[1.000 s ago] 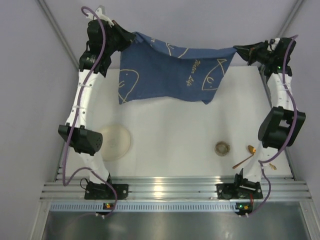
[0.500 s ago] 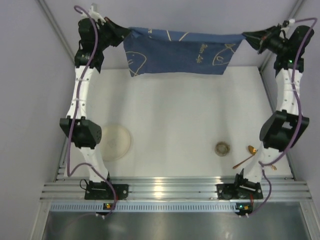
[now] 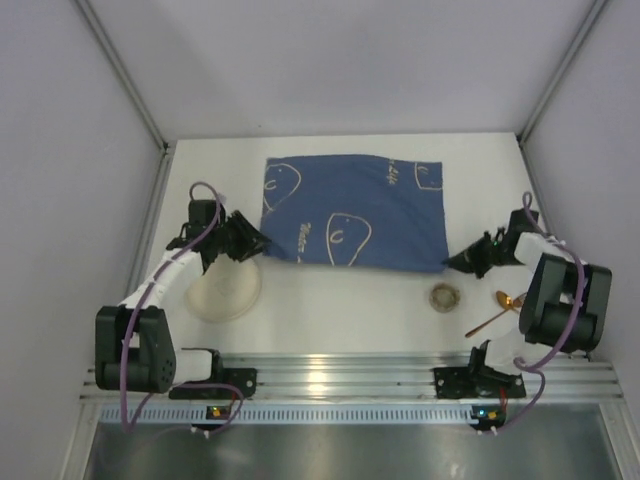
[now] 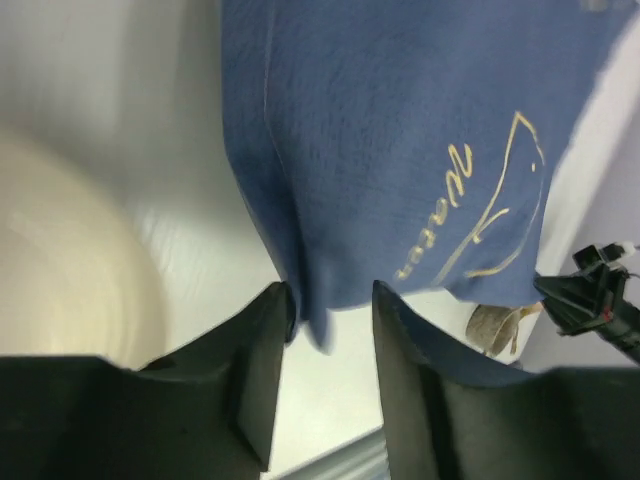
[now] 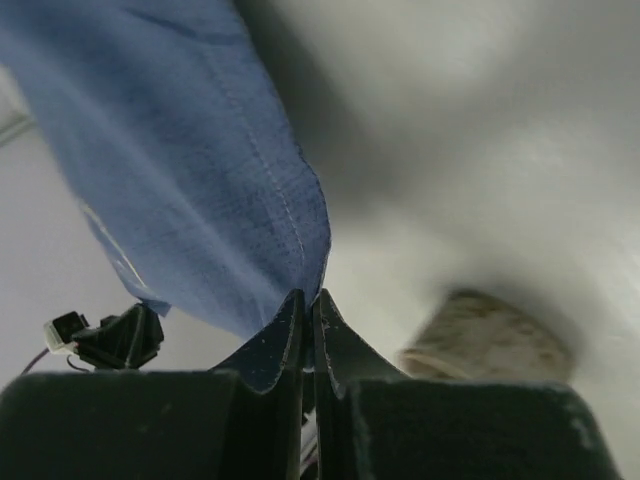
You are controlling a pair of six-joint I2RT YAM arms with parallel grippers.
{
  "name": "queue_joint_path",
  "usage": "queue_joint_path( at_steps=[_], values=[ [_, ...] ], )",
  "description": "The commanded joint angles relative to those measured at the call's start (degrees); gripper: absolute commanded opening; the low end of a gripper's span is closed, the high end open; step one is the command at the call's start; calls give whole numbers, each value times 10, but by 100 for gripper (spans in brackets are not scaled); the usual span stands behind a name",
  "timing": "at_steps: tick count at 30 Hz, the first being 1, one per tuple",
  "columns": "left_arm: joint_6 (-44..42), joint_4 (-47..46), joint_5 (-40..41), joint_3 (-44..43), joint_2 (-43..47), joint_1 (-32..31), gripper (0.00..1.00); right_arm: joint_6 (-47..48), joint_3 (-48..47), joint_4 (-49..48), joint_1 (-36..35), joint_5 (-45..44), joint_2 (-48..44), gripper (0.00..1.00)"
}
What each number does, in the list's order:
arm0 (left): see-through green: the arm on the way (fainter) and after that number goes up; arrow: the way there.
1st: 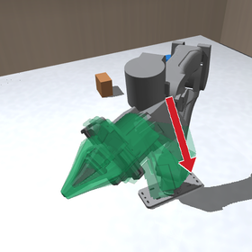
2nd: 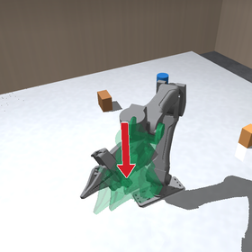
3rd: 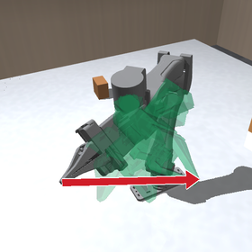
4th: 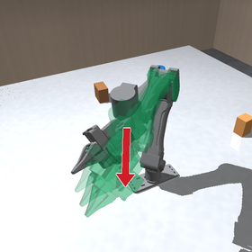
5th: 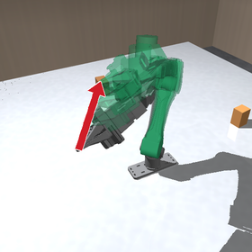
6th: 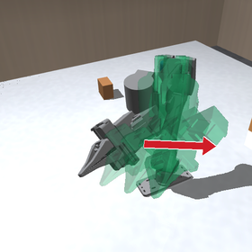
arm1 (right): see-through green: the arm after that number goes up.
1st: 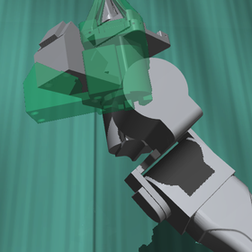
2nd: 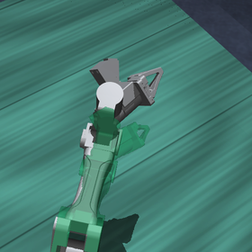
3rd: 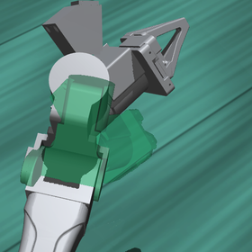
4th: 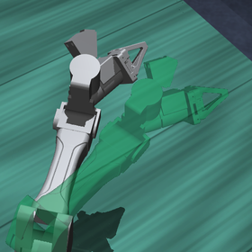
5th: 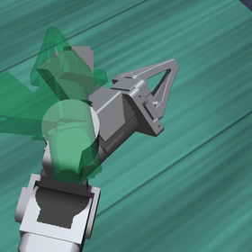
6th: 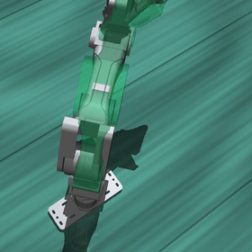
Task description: Set the dinner table for one person
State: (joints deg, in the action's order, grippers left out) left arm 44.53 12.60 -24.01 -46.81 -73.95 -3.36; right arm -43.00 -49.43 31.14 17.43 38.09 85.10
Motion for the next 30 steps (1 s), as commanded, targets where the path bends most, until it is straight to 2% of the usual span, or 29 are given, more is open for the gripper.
queue_joint_path(
  at_steps=[1,2,3,4,5,6,7,8,9,14,22,23,24,27,30],
  values=[
    [-38,59,11,39,1,4,49,78,64,-45,2,-25,40,2],
    [-46,80,12,37,-7,5,58,88,67,-45,1,-21,52,13],
    [-54,98,11,35,-21,5,63,96,70,-44,2,-18,59,49],
    [-62,133,12,30,-26,5,70,102,71,-41,2,-18,54,69],
    [-66,143,16,29,-26,5,75,112,70,-33,3,-17,46,86],
    [-70,153,22,29,-15,5,86,115,66,-27,2,-19,22,100],
    [-72,166,33,24,-4,5,88,117,55,-20,3,-19,9,100],
    [-74,178,39,21,8,5,97,118,47,-4,3,-17,-14,100],
    [-73,181,38,10,33,5,98,117,36,6,2,-16,-26,100],
    [-60,184,36,-31,62,5,98,110,-61,38,-2,-22,-58,100],
    [-57,122,6,-67,-24,0,95,104,-117,40,-25,-27,23,100],
    [-57,115,6,-71,-33,-5,95,109,-119,75,-27,-37,29,100],
    [-58,108,7,-82,-54,-9,95,115,-119,105,-34,-90,28,100],
    [-62,110,12,-130,-112,-25,93,129,-48,141,-41,-135,-27,100],
    [-58,103,25,-159,-153,-47,93,119,41,69,-42,-115,-82,100]
  ],
)
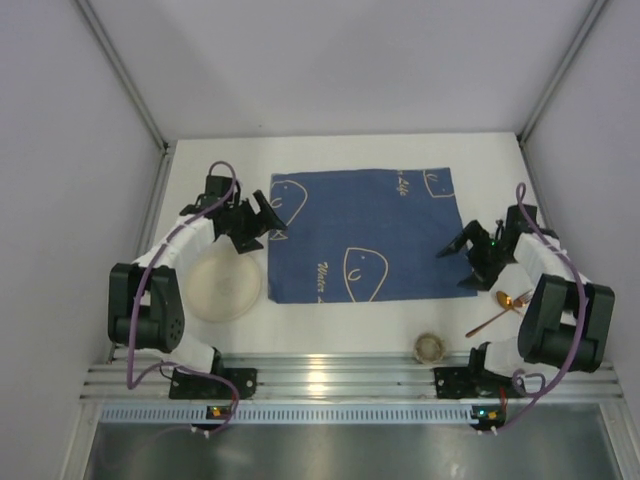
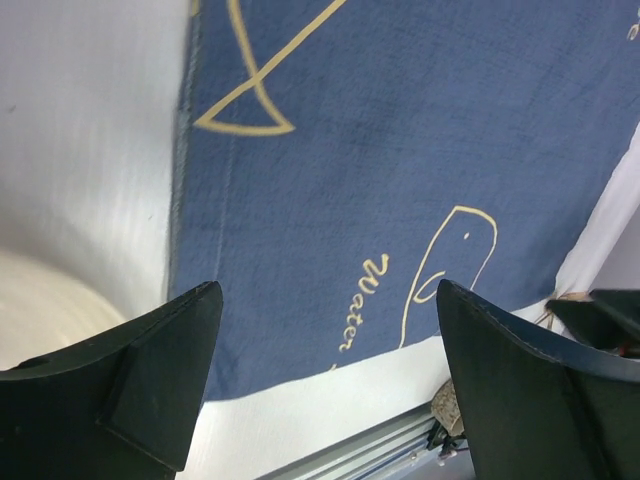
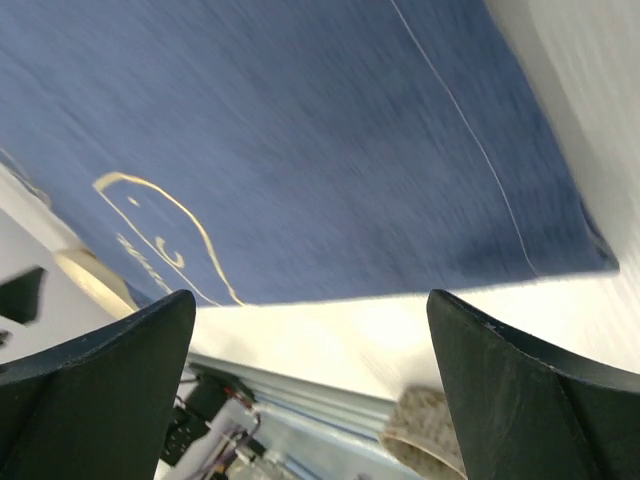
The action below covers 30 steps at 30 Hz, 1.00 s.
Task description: Set the dinner table for one person
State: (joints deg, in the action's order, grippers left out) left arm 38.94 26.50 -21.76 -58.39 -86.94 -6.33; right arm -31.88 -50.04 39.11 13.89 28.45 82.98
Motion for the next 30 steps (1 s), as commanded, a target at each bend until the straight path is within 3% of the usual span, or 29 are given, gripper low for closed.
queue_joint_path(
  at_steps=[1,3,8,17,24,30],
  values=[
    [3,-40,5,-60,-35,-25,93,-11,69,-37,-6,-6,-64,100],
    [5,-46,10,-94,-71,-48,93,-34,68,-107,-14,20,-51,100],
    [5,-30,29,-195,-183,-92,92,-26,-38,-153,-31,11,39,100],
    [-16,55,58,-378,-371,-92,91,-77,-210,-209,-33,57,265,98],
    [-48,125,80,-492,-439,-75,91,-89,-275,-211,-40,49,339,97],
    [-58,143,78,-498,-427,-66,91,-88,-307,-196,-41,54,337,96]
  ],
)
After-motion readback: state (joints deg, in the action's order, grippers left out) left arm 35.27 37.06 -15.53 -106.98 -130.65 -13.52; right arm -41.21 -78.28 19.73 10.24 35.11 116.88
